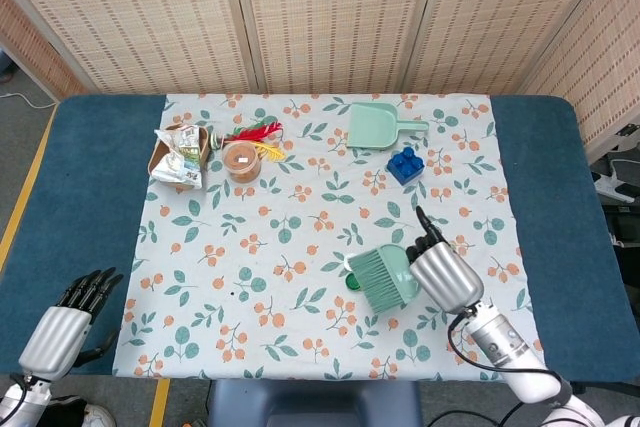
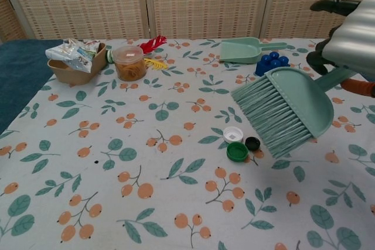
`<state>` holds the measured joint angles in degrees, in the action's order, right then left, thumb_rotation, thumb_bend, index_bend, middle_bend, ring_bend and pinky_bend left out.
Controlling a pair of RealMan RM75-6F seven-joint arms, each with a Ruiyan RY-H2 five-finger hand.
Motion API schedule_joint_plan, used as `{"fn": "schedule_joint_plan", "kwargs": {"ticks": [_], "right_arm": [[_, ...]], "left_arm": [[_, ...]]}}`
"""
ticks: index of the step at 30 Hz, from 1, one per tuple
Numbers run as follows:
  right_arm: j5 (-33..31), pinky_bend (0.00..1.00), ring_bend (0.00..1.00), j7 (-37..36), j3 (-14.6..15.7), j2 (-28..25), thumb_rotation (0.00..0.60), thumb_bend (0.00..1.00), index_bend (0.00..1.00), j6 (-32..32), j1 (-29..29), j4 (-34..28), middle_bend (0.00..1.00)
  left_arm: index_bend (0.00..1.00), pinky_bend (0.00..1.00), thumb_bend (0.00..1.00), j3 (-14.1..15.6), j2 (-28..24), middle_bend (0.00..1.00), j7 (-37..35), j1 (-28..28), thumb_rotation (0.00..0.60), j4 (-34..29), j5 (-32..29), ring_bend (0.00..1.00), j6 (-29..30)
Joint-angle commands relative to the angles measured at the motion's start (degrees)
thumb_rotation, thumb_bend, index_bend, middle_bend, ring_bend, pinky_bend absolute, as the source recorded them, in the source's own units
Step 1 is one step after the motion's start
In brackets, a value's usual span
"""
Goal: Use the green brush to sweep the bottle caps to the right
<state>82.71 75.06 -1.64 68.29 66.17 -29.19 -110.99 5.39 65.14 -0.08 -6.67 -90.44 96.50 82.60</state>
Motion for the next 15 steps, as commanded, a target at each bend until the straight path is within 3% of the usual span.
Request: {"fn": "schedule_joint_plan", "kwargs": {"ticks": [1,7,15], "right_arm": [[-7.48,0.0,0.51,13.8,-2.54,3.92,0.6,0.48,1.0,-4.47,-5.21,-5.48,0.85],[-17.0,0.0,0.52,26.92,-3.41,10.65,0.6,0.48,1.0,-4.1,-10.2,-5.97,0.85],[-23.9,0.0,0.52,33.37,-1.67,17.94,0.6,0.48,1.0,-1.11,-14.7,-3.23,0.85]], "left_arm": [[0.0,0.11,0.37,-0.01,-0.25,0.0,-0.67,0.03,0.589,0.22,0.02,0.0,0.23],[0.0,0.11,0.37,0.03,-0.67,0.0,-1.36,0.2,0.585,0.2,0.13,0.0,0.73],[0.0,0.11,0.37,0.11,-0.77,0.0,-1.6,0.33,0.588,0.37,0.01,0.0,0.77]]}}
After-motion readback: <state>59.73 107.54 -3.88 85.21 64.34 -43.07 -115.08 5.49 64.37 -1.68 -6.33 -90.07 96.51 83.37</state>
